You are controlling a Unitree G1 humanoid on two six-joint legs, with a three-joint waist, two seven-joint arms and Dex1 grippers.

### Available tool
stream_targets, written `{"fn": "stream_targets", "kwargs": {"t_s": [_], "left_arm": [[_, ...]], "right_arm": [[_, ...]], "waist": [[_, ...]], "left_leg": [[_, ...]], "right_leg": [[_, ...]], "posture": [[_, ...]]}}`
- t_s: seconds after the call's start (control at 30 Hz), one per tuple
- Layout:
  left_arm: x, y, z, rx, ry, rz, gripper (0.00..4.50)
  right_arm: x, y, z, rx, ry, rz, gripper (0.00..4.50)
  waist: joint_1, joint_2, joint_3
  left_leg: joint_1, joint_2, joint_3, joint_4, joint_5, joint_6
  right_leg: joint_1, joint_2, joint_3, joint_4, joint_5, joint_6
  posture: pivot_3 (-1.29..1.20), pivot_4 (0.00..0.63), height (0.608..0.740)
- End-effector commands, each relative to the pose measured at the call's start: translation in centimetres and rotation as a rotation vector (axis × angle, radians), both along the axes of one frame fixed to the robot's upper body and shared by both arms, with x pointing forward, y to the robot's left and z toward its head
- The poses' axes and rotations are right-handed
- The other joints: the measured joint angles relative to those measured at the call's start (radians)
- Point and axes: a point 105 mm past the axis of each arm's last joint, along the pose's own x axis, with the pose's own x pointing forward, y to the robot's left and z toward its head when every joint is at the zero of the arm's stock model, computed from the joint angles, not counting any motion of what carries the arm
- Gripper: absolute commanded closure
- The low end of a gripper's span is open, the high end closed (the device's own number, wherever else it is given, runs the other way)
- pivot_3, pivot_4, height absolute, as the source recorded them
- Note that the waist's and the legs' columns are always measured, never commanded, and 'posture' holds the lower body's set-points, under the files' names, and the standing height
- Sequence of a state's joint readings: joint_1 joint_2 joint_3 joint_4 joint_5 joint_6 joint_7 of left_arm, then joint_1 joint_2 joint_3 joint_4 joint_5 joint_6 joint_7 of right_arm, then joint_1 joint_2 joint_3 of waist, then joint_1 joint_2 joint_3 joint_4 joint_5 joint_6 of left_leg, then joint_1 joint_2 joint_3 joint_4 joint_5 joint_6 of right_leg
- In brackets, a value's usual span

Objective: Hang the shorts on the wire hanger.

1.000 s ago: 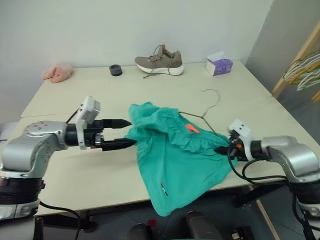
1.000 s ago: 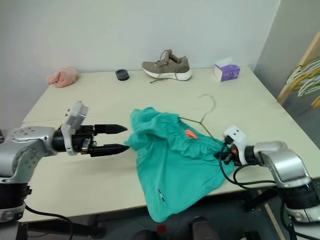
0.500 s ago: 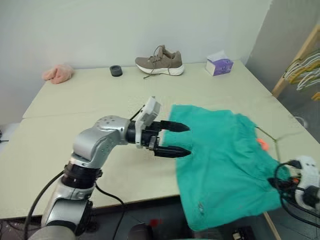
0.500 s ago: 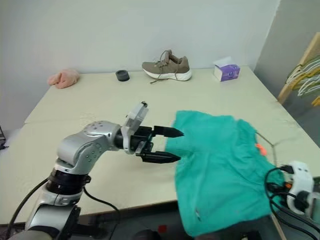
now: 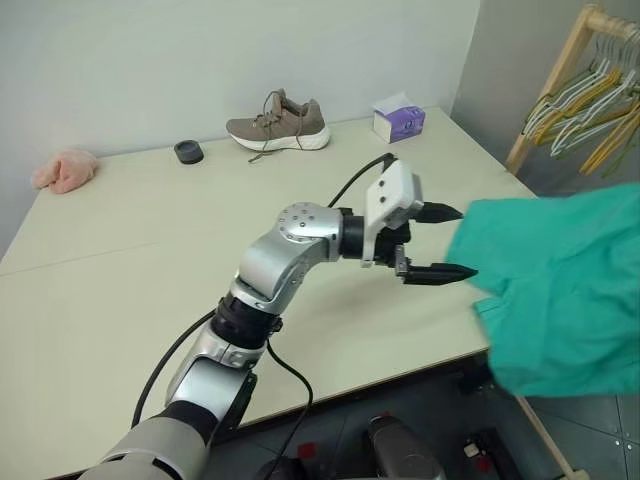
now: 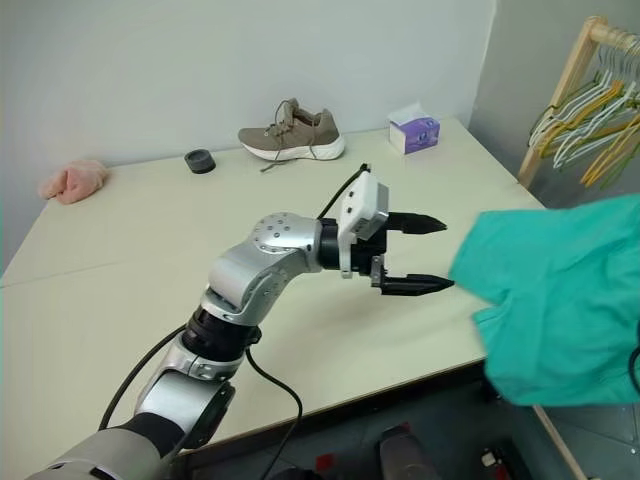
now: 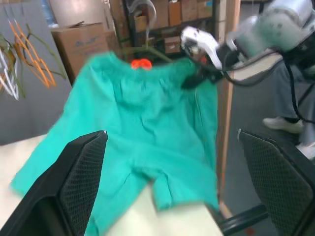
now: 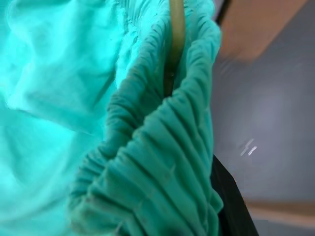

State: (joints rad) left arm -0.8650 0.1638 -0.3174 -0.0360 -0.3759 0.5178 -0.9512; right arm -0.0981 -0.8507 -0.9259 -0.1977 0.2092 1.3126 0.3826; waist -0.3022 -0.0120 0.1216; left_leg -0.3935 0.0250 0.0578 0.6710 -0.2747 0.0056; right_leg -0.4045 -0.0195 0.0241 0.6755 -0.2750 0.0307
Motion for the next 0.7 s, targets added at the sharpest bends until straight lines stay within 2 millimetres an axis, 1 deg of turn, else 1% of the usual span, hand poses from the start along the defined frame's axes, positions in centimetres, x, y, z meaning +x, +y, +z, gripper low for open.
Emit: {"fn": "stream_targets", "kwargs": {"t_s": [0.03,0.17,0.3,0.4,0.53,0.7], "left_arm": [[0.3,-0.6,1.2,-0.018,-0.067,0.025,0.01],[0.2,-1.5,2.0,-0.042,-0.093,0.018,0.01],[0.3,-1.8,2.5,-0.05,-0.121,0.023,0.01],[0.3,-2.0,2.8,-0.057,-0.134,0.026,0.01],[0.4,-2.1,3.3,-0.068,-0.152,0.032,0.01],[0.4,-2.8,4.2,-0.085,-0.19,0.022,0.01]], "right_arm": [[0.5,-2.1,3.7,-0.097,-0.087,-0.061,4.5],[1.6,-4.6,6.2,-0.131,-0.151,-0.127,4.5],[2.1,-6.5,7.8,-0.161,-0.179,-0.176,4.5],[2.4,-7.7,8.6,-0.165,-0.185,-0.197,4.5],[2.5,-8.9,8.5,-0.135,-0.178,-0.232,4.5],[2.3,-10.1,7.5,-0.099,-0.13,-0.266,4.5]], "waist": [[-0.005,0.0,0.005],[-0.012,-0.001,0.013],[-0.018,-0.001,0.019],[-0.024,0.001,0.023],[-0.032,0.0,0.031],[-0.035,0.0,0.036]], "left_leg": [[0.001,0.0,0.0,-0.001,0.0,0.0],[0.008,-0.001,0.006,-0.008,0.0,0.0],[0.012,-0.002,0.013,-0.009,0.0,0.0],[0.013,-0.002,0.017,-0.009,0.0,0.0],[0.014,-0.001,0.02,-0.01,0.0,0.0],[0.015,-0.001,0.024,-0.01,0.0,-0.001]], "right_leg": [[0.0,0.0,0.0,0.0,0.0,0.0],[0.001,0.0,0.008,-0.001,0.0,0.0],[0.001,0.0,0.014,-0.001,-0.001,0.001],[0.001,-0.001,0.017,-0.001,-0.001,0.002],[0.001,-0.001,0.02,-0.001,-0.001,0.003],[0.001,-0.002,0.022,-0.001,-0.001,0.004]], "posture": [[-0.39,0.16,0.74],[-0.39,0.164,0.74],[-0.37,0.164,0.74],[-0.37,0.166,0.74],[-0.37,0.167,0.74],[-0.37,0.167,0.74]]}}
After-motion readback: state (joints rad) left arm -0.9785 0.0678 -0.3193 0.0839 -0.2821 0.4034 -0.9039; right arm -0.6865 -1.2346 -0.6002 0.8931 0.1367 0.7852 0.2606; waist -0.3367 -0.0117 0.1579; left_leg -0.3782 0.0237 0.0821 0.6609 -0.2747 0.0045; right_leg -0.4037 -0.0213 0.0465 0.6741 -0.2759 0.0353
